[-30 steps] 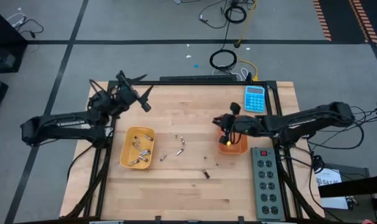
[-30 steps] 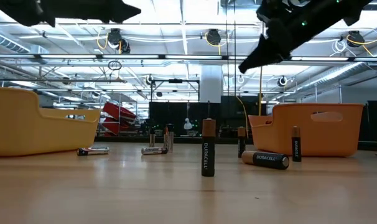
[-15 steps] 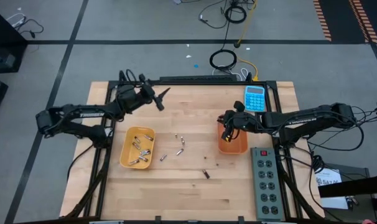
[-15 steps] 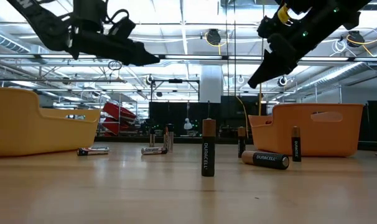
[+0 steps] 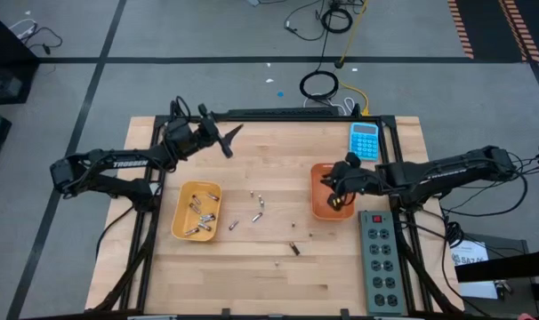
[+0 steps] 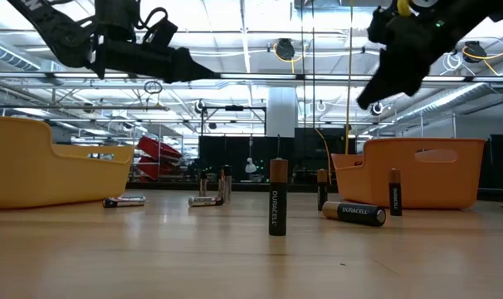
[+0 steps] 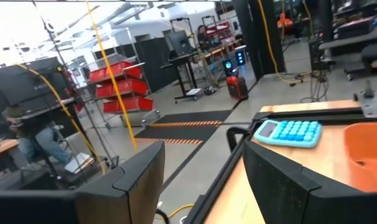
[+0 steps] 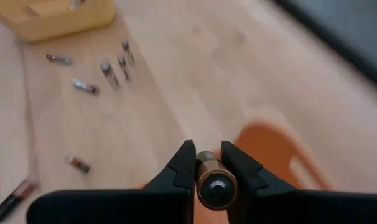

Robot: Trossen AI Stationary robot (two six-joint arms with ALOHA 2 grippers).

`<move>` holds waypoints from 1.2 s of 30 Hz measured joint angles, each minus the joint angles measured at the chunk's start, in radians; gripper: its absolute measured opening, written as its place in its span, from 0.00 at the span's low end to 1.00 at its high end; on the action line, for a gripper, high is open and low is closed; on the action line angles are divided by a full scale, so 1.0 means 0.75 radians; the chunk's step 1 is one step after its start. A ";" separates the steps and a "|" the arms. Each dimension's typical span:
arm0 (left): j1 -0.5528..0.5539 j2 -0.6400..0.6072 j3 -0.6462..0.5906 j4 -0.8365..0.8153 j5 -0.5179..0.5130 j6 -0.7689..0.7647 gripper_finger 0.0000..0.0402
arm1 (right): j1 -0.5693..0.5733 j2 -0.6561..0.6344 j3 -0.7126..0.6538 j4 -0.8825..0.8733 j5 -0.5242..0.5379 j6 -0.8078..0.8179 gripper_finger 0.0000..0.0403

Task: Sort batteries
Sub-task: Put the black-brown battery into the orange bin

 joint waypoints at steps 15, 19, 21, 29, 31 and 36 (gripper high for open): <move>-0.035 0.000 0.000 -0.054 0.026 -0.025 0.57 | 0.085 0.044 0.000 -0.204 -0.006 0.417 0.46; -0.035 0.000 0.000 -0.130 0.122 -0.025 0.57 | 0.085 0.070 0.000 -0.004 0.037 0.220 0.44; -0.035 0.000 0.000 -0.156 0.135 -0.020 0.57 | 0.086 0.090 0.000 0.084 0.044 0.084 0.42; -0.034 0.000 0.000 -0.177 0.134 0.006 0.57 | 0.084 0.180 -0.053 0.374 0.024 -0.097 0.39; -0.034 0.000 0.000 -0.176 0.134 0.006 0.57 | 0.085 0.212 -0.069 0.508 -0.014 -0.149 0.39; -0.032 0.000 0.000 -0.176 0.133 0.011 0.57 | 0.070 0.267 -0.095 0.610 -0.051 -0.215 0.39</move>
